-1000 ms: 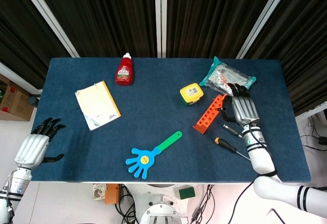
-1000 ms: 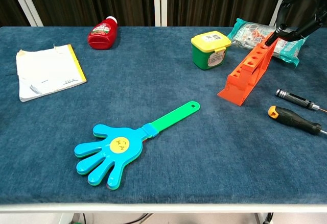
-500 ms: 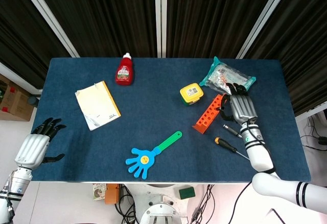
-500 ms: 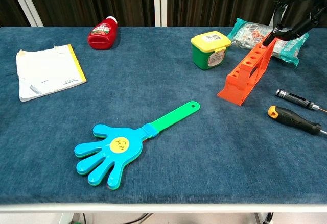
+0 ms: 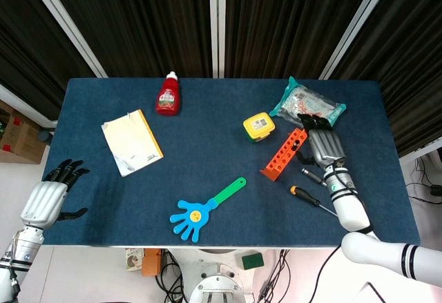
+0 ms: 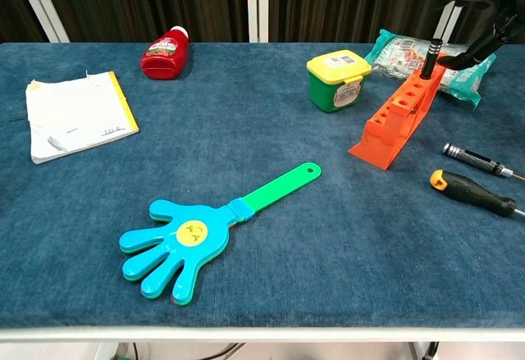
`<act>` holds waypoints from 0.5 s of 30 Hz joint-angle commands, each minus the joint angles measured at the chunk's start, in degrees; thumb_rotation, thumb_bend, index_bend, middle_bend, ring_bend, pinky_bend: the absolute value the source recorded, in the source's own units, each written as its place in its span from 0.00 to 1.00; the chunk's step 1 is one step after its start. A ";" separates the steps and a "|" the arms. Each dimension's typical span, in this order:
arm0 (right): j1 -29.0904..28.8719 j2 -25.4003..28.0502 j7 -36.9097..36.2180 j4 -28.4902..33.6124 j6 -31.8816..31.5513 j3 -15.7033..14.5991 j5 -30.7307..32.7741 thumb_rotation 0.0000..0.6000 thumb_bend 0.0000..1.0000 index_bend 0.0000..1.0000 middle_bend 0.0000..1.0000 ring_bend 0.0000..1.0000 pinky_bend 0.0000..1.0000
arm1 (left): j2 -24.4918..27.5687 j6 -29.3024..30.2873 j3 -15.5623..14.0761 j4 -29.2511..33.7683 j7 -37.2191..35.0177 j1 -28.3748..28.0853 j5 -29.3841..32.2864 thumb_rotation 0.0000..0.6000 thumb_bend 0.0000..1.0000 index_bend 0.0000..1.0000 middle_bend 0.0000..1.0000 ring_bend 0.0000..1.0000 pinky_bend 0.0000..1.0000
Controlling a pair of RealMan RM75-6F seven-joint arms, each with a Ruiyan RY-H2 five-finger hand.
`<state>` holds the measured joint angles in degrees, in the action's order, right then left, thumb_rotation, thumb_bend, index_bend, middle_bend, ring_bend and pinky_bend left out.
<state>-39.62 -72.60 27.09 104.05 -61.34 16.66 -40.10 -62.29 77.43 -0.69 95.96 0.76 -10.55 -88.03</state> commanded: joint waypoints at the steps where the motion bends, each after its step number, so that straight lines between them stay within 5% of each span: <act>1: 0.04 0.31 -0.44 0.26 -0.40 -0.29 -0.55 1.00 0.32 0.05 0.03 0.00 0.00 | 0.03 0.10 0.02 0.03 0.00 0.04 0.02 1.00 0.01 0.22 0.11 0.04 0.23; 8: 3.43 2.95 -3.20 3.55 -4.82 -2.39 -7.63 1.00 0.32 0.05 0.01 0.00 0.00 | 0.16 0.37 0.02 0.07 -0.14 0.17 0.02 1.00 0.01 0.22 0.11 0.04 0.23; 15: 14.99 6.89 -5.16 6.82 -19.84 -11.70 -27.25 1.00 0.32 0.00 0.00 0.00 0.00 | 0.33 1.45 0.10 0.30 -0.21 0.53 -0.46 1.00 0.01 0.22 0.11 0.04 0.23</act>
<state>-30.83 -67.58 23.34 109.55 -73.17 10.09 -57.84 -61.97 78.81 -0.61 96.22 0.52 -10.07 -88.43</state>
